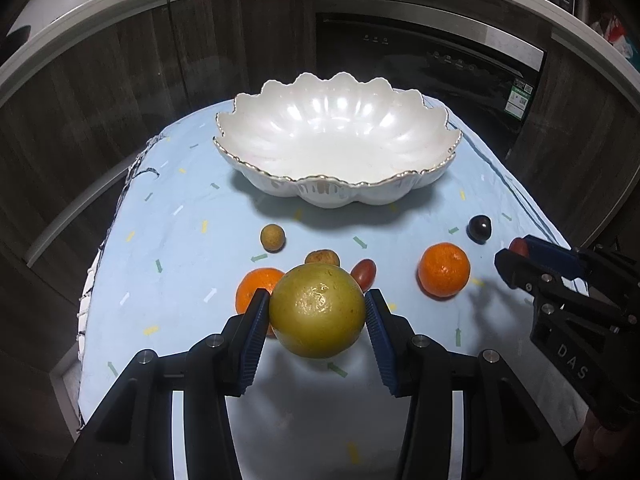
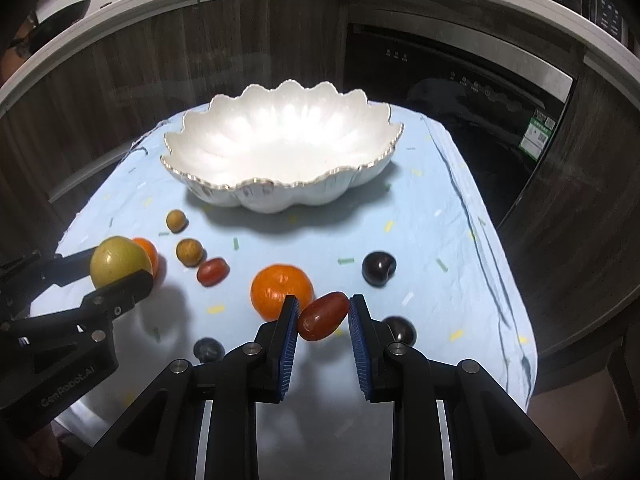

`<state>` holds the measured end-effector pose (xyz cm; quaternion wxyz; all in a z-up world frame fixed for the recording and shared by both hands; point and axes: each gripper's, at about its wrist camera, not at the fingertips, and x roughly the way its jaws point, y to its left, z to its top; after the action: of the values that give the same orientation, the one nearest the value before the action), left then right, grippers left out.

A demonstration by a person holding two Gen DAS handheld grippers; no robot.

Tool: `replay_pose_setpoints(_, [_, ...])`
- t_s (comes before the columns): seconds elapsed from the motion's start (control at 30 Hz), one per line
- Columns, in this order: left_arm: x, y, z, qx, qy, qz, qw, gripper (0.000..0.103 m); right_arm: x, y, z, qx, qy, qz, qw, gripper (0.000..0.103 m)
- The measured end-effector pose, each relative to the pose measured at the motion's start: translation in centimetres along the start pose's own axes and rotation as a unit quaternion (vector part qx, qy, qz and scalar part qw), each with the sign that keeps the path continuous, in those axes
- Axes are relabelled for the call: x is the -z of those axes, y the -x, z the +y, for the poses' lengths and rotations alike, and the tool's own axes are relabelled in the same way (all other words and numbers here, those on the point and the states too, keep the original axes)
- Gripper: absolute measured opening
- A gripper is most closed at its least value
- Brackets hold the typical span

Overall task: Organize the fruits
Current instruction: 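Close the left tool on the grapefruit while the right tool grasps the red tomato, then carry both fruits over the white bowl and open both tools to drop them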

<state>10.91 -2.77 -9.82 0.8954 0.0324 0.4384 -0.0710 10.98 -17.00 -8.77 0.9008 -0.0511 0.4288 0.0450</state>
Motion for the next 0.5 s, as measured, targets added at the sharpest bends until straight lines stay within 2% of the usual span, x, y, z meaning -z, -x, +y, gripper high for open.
replay_pose_setpoints(0.5, [-5.2, 0.1, 1.0, -0.004, 0.010, -0.017, 0.9998, 0.048, -5.2, 0.1, -0.6, -0.013, -0.015, -0.027, 0.999, 0.027])
